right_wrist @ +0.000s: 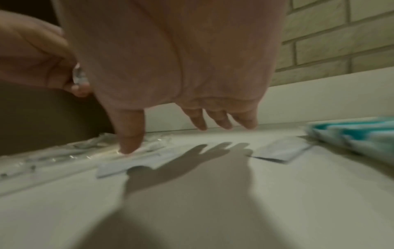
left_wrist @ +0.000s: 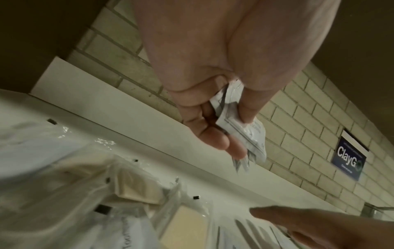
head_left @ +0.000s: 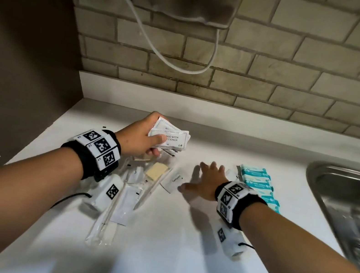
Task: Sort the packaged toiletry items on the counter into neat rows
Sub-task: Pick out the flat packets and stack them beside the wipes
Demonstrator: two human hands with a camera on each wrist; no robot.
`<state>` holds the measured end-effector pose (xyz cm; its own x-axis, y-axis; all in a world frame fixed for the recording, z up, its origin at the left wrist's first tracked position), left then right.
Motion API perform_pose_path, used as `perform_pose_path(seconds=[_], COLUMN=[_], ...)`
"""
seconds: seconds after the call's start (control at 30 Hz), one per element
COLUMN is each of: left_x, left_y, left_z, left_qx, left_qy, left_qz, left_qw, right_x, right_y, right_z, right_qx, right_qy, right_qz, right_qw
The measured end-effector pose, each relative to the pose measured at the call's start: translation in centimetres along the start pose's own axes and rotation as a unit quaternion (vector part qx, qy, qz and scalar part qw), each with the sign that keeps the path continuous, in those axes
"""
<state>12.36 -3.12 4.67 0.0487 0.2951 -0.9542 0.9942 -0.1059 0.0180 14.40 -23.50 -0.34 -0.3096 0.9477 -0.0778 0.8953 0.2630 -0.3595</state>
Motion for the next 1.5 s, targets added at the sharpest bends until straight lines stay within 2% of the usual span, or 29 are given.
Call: perform_pose_path(seconds=[0.07,0.13,0.37,0.5,0.63,0.8,0.9,0.97,1.07,1.13,1.2,1.3,1.4,1.5], left_x=[-0.2,-0.4,-0.9,-0.9,-0.6,-0.2,0.0,0.2,0.6,0.7,0.9,1.4,2.0,2.0], left_y=[0.3,0.6,0.9,0.6,0.0,-0.6,-0.9,-1.2,-1.7,-2.0,-2.3,-3.0,-4.0,-4.8], left_z=[0.7,1.2,1.3,0.7,0.0,-0.4,0.6,2.1,5.1,7.2,9.1,11.1,11.9,12.5], left_qx=[0.007,0.011,0.014,0.005,-0.003,-0.015,-0.005,0.016,0.057,0.084,0.106,0.136,0.163,0.157], left_qy=[-0.004,-0.003,0.004,0.013,0.020,0.016,0.027,0.046,0.046,0.059,0.062,0.133,0.222,0.333], left_qz=[-0.003,-0.006,0.000,-0.002,-0.007,-0.012,-0.015,-0.019,-0.022,-0.015,-0.013,-0.015,-0.025,-0.038], left_qw=[1.000,1.000,1.000,1.000,1.000,1.000,1.000,0.999,0.997,0.995,0.992,0.982,0.961,0.929], right_x=[-0.8,-0.5,4.5,8.2,9.7,6.9,3.3,1.0,-1.3,-2.1,-2.8,-3.6,-3.5,-3.1], right_y=[-0.3,-0.2,-0.3,0.3,0.6,-0.9,-1.3,-1.6,-2.5,-3.3,-4.2,-5.7,-6.7,-6.9], right_z=[1.1,2.4,3.6,4.1,3.5,0.7,-0.5,-1.0,-1.9,-2.0,-1.6,-0.6,1.2,3.0], right_qx=[0.035,0.046,-0.014,0.017,0.032,-0.026,-0.070,-0.090,-0.105,-0.068,-0.035,-0.009,-0.026,-0.057], right_qy=[-0.006,-0.022,0.056,0.002,-0.009,0.022,0.096,0.173,0.263,0.237,0.163,0.058,-0.046,-0.093], right_qz=[0.049,0.048,-0.081,-0.121,-0.141,-0.172,-0.087,-0.030,-0.039,-0.067,-0.080,-0.091,-0.108,-0.116], right_qw=[0.998,0.998,0.995,0.993,0.989,0.984,0.989,0.980,0.958,0.967,0.983,0.994,0.993,0.987])
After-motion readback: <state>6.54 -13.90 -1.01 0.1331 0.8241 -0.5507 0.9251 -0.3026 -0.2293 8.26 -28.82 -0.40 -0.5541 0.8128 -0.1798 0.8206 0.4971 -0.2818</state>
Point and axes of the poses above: each hand's wrist, its own y-axis towards the middle knuckle, its own z-axis out of the palm, x = y × z, the point moved 2 cm from there along y, towards the middle knuckle, and after that the axes turned 11 degrees about -y, right-handed, at the moved point
